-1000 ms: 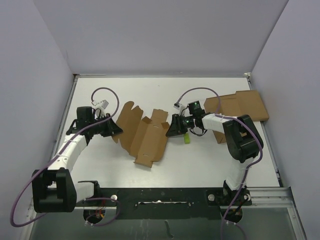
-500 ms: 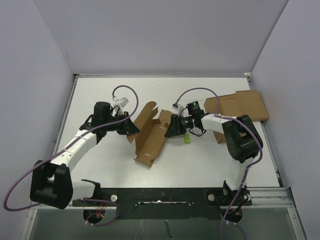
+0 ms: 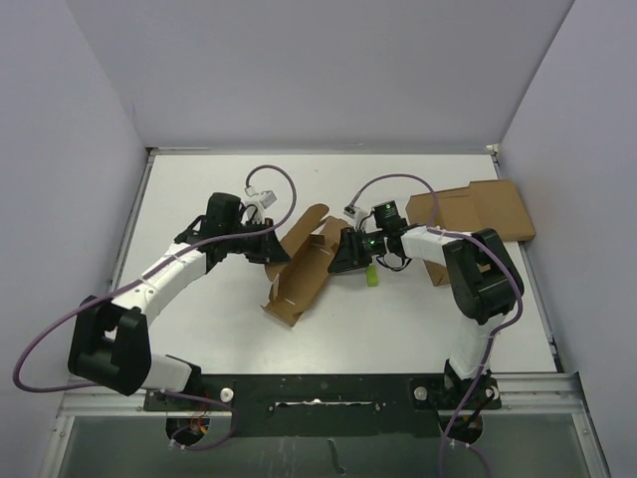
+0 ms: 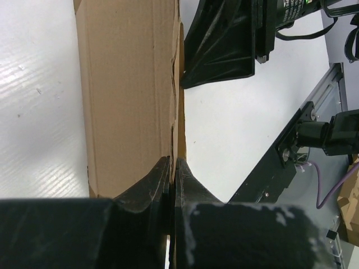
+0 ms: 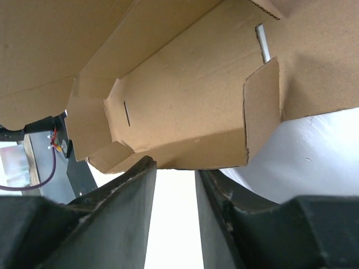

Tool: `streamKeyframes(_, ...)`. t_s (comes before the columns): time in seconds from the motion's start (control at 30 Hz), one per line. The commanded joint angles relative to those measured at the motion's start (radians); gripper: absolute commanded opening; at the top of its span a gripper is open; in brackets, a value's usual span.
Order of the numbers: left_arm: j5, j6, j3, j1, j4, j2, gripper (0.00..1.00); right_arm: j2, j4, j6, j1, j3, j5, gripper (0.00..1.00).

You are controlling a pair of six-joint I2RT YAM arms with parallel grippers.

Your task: Fold the paper box

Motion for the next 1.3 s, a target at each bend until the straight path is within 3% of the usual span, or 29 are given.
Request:
streamKeyframes(0.0, -0.01, 0.074, 0.082, 0.03, -0.051, 0.017, 0.0, -0.047, -0.019, -0.095, -0.02, 0.051, -0.057, 0.37)
streamKeyframes(0.3, 0.004, 0.299, 0.135, 0.07, -0.003, -0.103, 0.0, -0.181, -0.263, -0.541, -0.094, 0.132, -0.185, 0.59)
streamKeyframes(0.5, 0.16, 0.467, 0.131, 0.083, 0.001, -0.14, 0.0, -0.26, -0.368, -0.705, -0.212, 0.155, -0.292, 0.64)
streamKeyframes(0.87, 0.315, 0.591, 0.025, 0.128, 0.111, -0.238, 0.0, -0.377, -0.313, -0.675, -0.455, 0.13, -0.348, 0.64)
streamKeyframes(1.07, 0.382, 0.566, -0.026, 0.161, 0.198, -0.272, 0.0, -0.363, -0.32, -0.689, -0.451, 0.132, -0.353, 0.74)
streamKeyframes(1.27, 0.408, 0.563, -0.045, 0.165, 0.208, -0.282, 0.0, -0.337, -0.358, -0.753, -0.401, 0.151, -0.302, 0.75)
